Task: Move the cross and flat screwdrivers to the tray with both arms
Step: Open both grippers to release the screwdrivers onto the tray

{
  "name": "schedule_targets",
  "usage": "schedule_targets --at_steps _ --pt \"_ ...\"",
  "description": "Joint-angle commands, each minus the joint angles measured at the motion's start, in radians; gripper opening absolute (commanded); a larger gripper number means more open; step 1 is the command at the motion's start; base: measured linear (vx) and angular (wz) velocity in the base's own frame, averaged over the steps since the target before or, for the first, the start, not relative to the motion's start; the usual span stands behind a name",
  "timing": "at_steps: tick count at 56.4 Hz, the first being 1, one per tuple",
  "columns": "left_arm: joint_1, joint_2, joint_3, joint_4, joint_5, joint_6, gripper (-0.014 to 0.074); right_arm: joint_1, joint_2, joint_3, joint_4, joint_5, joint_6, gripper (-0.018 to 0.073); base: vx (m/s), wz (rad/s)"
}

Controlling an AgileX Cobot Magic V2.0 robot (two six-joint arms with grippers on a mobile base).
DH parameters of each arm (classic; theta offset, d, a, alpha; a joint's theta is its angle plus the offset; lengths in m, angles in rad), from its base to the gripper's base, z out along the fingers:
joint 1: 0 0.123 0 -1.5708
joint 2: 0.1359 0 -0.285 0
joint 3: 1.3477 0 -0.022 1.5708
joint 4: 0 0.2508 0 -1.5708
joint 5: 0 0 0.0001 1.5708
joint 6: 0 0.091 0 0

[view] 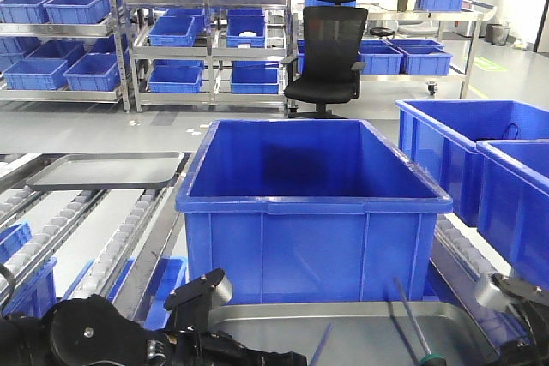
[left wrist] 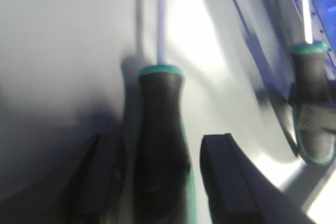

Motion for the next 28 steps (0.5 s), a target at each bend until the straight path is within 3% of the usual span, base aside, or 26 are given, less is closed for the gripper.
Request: schedule_targets --at_steps 1,28 --pt "-0.004 -0.046 -0.026 -0.027 0.008 -0.003 0.0477 -0.001 -0.024 -0.030 0.026 0.004 -0.003 0.0372 0.00 0.00" --pt "-0.003 -0.136 -0.027 -0.016 -0.021 0.087 0.0476 -0.001 -0.084 -0.030 0.002 0.007 -0.038 0.0482 0.00 0.00"
